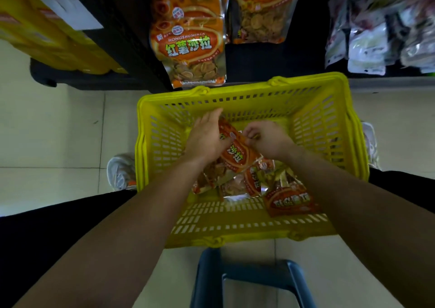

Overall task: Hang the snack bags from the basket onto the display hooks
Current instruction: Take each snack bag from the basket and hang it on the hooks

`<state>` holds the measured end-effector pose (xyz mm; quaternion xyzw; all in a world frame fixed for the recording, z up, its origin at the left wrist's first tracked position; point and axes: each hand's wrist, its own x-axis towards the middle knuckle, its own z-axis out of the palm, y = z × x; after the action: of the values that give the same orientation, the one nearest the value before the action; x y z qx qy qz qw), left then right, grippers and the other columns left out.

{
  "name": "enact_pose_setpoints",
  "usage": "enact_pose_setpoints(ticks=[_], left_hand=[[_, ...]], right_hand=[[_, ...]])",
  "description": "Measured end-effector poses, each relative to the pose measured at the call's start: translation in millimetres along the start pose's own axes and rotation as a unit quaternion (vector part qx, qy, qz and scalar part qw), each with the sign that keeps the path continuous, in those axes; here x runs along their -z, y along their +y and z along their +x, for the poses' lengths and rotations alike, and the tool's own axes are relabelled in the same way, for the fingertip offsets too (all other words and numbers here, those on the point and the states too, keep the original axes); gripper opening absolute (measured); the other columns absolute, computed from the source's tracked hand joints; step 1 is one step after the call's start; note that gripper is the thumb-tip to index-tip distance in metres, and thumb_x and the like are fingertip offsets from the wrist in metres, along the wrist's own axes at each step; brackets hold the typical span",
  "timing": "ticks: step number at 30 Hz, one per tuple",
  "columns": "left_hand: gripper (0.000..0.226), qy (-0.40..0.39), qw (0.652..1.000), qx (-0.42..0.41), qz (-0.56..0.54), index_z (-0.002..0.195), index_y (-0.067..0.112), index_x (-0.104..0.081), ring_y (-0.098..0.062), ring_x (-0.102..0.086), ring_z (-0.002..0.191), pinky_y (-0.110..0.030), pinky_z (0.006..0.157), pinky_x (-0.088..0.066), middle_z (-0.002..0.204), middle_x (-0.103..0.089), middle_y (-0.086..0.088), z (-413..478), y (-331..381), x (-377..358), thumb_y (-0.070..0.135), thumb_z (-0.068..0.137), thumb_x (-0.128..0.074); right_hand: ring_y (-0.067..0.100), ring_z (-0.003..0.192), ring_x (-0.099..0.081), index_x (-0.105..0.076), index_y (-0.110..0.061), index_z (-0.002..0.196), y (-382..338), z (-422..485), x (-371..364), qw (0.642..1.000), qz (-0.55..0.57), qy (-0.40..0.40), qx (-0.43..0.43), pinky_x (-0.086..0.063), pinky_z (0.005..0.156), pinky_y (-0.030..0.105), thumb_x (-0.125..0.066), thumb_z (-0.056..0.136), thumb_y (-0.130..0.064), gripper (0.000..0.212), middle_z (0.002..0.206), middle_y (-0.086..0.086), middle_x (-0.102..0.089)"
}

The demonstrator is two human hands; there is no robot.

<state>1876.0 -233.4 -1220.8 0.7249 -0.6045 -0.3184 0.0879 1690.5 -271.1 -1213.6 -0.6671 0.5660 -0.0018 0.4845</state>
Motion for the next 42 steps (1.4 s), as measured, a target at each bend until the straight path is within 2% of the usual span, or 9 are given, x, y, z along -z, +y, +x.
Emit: enact_pose_setpoints(ticks=[5, 10, 15, 20, 23, 29, 32, 36, 42], left_hand=[[0.019, 0.009, 0.999, -0.019, 0.049, 0.103, 0.03, -0.063, -0.018, -0.066, 0.093, -0.038, 0.078, -0.057, 0.103, -0.071, 0.006, -6.8, 5.8, 13.2, 0.041, 0.089, -0.069], [0.015, 0.03, 0.993, 0.037, 0.107, 0.101, 0.027, -0.065, -0.021, -0.063, 0.085, -0.029, 0.064, -0.047, 0.1, -0.072, -0.002, -20.1, -15.4, 12.8, 0.04, 0.092, -0.066], [0.018, 0.031, 0.987, 0.098, 0.121, 0.103, 0.026, -0.066, -0.018, -0.056, 0.074, -0.021, 0.049, -0.029, 0.098, -0.073, -0.003, -25.8, -31.8, 11.6, 0.04, 0.092, -0.067], [0.015, 0.024, 0.99, 0.095, 0.1, 0.101, 0.027, -0.066, -0.017, -0.054, 0.072, -0.021, 0.05, -0.036, 0.098, -0.073, -0.002, -22.2, -28.9, 9.7, 0.038, 0.092, -0.067], [0.016, 0.015, 0.992, 0.085, 0.091, 0.102, 0.027, -0.066, -0.024, -0.065, 0.083, -0.031, 0.065, -0.053, 0.101, -0.073, -0.004, -19.0, -28.5, 9.6, 0.038, 0.092, -0.067], [0.011, 0.033, 0.989, 0.098, 0.103, 0.092, 0.031, -0.059, -0.017, -0.056, 0.074, -0.027, 0.057, -0.046, 0.098, -0.072, -0.001, -18.4, -37.3, 16.4, 0.041, 0.092, -0.066], [0.013, 0.021, 0.99, 0.113, 0.077, 0.1, 0.031, -0.064, -0.014, -0.06, 0.074, -0.031, 0.06, -0.058, 0.101, -0.072, 0.001, -21.5, -40.0, 18.4, 0.04, 0.091, -0.067], [0.005, -0.015, 0.994, 0.11, -0.005, 0.098, 0.037, -0.063, 0.0, -0.054, 0.063, -0.016, 0.044, -0.042, 0.096, -0.063, 0.009, -20.3, -37.1, 24.9, 0.04, 0.094, -0.062], [0.002, -0.045, 0.988, 0.128, -0.072, 0.096, 0.033, -0.063, 0.003, -0.057, 0.066, -0.013, 0.047, -0.04, 0.089, -0.063, 0.01, -16.4, -27.4, 32.4, 0.035, 0.096, -0.062]], right_hand=[[0.011, 0.083, -0.066, -0.065, -0.031, 0.096, -1.8, -19.5, 13.4, 1.0, 0.02, 0.004, -0.002, -0.055, 0.065, 0.028, -0.073, 0.086, -0.022, 0.016, 0.094, -0.008, -0.068], [0.02, 0.089, -0.064, -0.064, -0.019, 0.116, 48.2, -46.7, 6.8, 0.994, -0.081, -0.025, -0.066, -0.04, 0.069, 0.025, -0.074, 0.084, -0.04, 0.039, 0.106, 0.004, -0.067], [0.032, 0.12, -0.055, -0.051, -0.018, 0.132, 96.5, -71.2, -10.0, 0.946, -0.268, -0.121, -0.136, -0.046, 0.098, 0.04, -0.073, 0.077, -0.056, 0.07, 0.132, 0.014, -0.057], [0.036, 0.13, -0.045, -0.036, -0.021, 0.147, 88.4, -66.6, -28.1, 0.962, -0.181, -0.148, -0.141, -0.04, 0.105, 0.04, -0.083, 0.066, -0.056, 0.1, 0.142, 0.018, -0.038], [0.029, 0.124, -0.05, -0.045, -0.021, 0.143, 79.6, -62.9, -35.8, 0.978, -0.138, -0.132, -0.078, -0.042, 0.101, 0.031, -0.086, 0.068, -0.04, 0.087, 0.136, 0.014, -0.045], [0.018, 0.11, -0.058, -0.068, -0.028, 0.11, 66.3, -57.7, -42.3, 0.992, -0.029, -0.121, -0.023, -0.048, 0.093, 0.03, -0.081, 0.075, -0.041, 0.039, 0.123, 0.001, -0.058], [0.017, 0.118, -0.05, -0.06, -0.026, 0.127, 60.8, -56.9, -43.4, 0.994, 0.012, -0.096, -0.046, -0.042, 0.099, 0.028, -0.083, 0.071, -0.048, 0.064, 0.133, 0.002, -0.044], [0.021, 0.142, -0.029, -0.049, -0.029, 0.14, 54.3, -53.9, -40.8, 0.994, 0.004, -0.097, -0.058, -0.028, 0.116, 0.033, -0.081, 0.059, -0.067, 0.096, 0.154, 0.005, -0.027], [0.04, 0.149, -0.001, -0.022, -0.043, 0.151, 51.1, -53.3, -52.1, 0.966, -0.171, -0.185, -0.063, -0.02, 0.119, 0.052, -0.08, 0.041, -0.076, 0.128, 0.162, 0.007, 0.01]])
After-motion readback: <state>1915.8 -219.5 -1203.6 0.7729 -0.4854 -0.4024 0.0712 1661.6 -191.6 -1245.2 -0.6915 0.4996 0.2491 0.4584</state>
